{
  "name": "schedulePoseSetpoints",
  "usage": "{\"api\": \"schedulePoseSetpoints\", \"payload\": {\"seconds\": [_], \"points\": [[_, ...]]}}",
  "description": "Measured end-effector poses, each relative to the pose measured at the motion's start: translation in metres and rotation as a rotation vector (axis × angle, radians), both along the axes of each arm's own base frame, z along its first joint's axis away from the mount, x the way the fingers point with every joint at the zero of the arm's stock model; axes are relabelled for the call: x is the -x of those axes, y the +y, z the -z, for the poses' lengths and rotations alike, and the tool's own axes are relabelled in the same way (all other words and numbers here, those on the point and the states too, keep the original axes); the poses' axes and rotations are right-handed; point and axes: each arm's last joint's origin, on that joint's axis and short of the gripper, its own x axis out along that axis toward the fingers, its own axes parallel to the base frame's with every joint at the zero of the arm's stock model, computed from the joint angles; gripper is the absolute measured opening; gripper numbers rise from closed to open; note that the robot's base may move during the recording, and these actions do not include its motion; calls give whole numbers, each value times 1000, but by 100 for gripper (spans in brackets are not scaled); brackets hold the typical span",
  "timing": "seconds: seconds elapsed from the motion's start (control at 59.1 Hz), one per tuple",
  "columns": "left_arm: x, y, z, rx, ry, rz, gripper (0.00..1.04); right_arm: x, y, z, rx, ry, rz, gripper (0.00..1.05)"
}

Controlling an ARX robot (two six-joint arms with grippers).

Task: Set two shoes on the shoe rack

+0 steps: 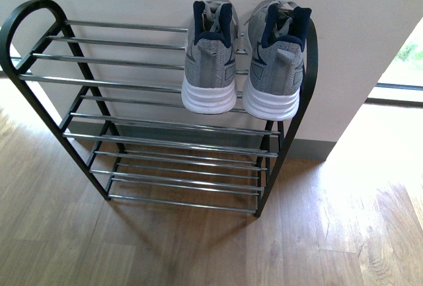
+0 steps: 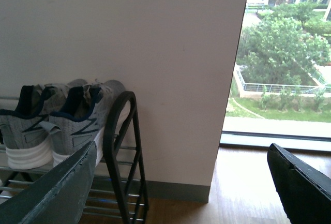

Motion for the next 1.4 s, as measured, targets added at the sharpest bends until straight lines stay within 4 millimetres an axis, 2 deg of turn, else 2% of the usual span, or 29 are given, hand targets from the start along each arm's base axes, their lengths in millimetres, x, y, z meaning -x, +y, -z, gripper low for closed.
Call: {"api": "schedulePoseSetpoints", "payload": {"seconds": [0.135, 0.288, 0.609, 0.778, 0.913, 1.032, 1.404], "points": [[34, 32, 7, -53, -32, -13, 24, 0, 0, 0, 0, 0, 0, 96], [55, 47, 16, -67, -18, -4, 1, 0, 0, 0, 0, 0, 0, 96], [94, 72, 26, -74, -20, -9, 1, 0, 0, 0, 0, 0, 0, 96], [109, 78, 29, -74, -18, -9, 1, 0, 0, 0, 0, 0, 0, 96], [119, 83, 39, -74, -18, -11, 1, 0, 0, 0, 0, 0, 0, 96], [129, 94, 40, -74, -16, -12, 1, 0, 0, 0, 0, 0, 0, 96], [151, 94, 33, -75, -38, -10, 1, 0, 0, 0, 0, 0, 0, 96]]}}
